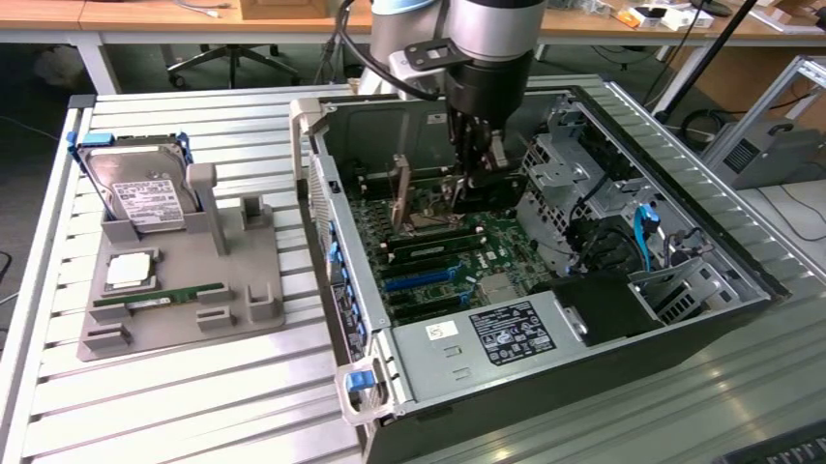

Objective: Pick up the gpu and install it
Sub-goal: 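Insert the gpu into the slot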

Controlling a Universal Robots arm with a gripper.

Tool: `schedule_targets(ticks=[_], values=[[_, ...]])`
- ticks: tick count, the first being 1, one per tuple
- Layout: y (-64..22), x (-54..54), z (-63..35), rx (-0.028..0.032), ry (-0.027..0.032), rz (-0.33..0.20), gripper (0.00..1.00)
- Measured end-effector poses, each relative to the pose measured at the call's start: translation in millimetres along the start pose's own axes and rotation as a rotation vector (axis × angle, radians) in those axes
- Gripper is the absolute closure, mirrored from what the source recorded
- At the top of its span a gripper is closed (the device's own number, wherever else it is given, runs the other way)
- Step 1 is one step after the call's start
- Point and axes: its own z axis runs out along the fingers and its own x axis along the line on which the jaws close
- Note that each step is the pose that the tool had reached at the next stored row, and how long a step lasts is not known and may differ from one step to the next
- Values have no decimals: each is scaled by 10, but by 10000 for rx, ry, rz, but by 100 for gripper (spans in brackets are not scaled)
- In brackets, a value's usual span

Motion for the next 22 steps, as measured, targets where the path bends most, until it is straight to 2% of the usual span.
schedule_targets(ticks=[22], values=[[68, 8, 41, 0, 0, 0, 73]])
